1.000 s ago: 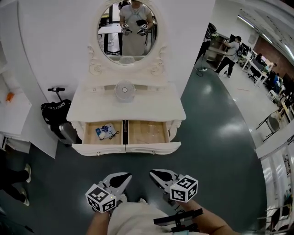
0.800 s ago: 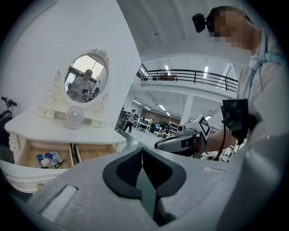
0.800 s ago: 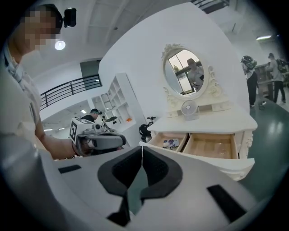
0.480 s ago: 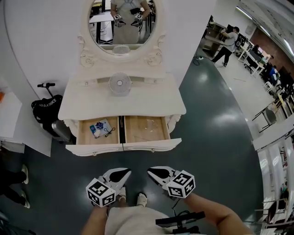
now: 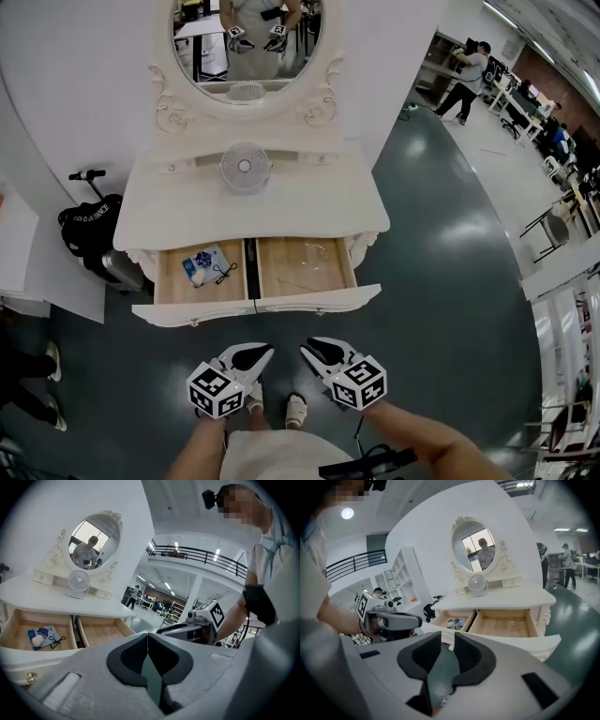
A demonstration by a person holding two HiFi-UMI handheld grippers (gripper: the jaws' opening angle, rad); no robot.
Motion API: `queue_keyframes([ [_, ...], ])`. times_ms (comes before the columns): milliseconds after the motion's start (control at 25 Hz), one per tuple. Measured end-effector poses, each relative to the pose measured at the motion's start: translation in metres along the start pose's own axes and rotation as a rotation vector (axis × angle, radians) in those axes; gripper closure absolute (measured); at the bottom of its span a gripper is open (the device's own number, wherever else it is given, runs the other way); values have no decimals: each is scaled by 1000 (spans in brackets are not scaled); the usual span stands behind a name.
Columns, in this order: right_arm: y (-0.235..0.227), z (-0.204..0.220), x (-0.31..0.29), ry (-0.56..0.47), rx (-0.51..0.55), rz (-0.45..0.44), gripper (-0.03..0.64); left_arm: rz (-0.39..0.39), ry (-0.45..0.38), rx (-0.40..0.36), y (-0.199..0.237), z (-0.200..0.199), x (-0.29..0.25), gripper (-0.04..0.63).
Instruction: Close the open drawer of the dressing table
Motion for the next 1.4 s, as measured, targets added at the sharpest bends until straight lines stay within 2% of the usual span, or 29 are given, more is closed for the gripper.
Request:
queue_keyframes([
  [280, -29, 30, -15, 16, -83, 133, 488, -24, 1, 49, 20, 26, -12, 585],
  [760, -75, 58, -44, 115, -38, 275, 477, -10, 42, 51, 46, 46, -41, 584],
  [1040, -94, 72, -56, 186, -48, 404, 474, 1, 52, 78, 58, 52, -43, 584],
  [1400, -105, 77, -69, 214, -86, 492, 468, 5, 80, 91, 79, 61, -44, 584],
])
Point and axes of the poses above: the fingertips, and each gripper's own axes: x backward along the fingers, y to its left, z out of its underside, the point moved 8 cm from there along x, backward along the fingers, and after that the axes turned 4 degrees about -y, right-handed, at the moved point
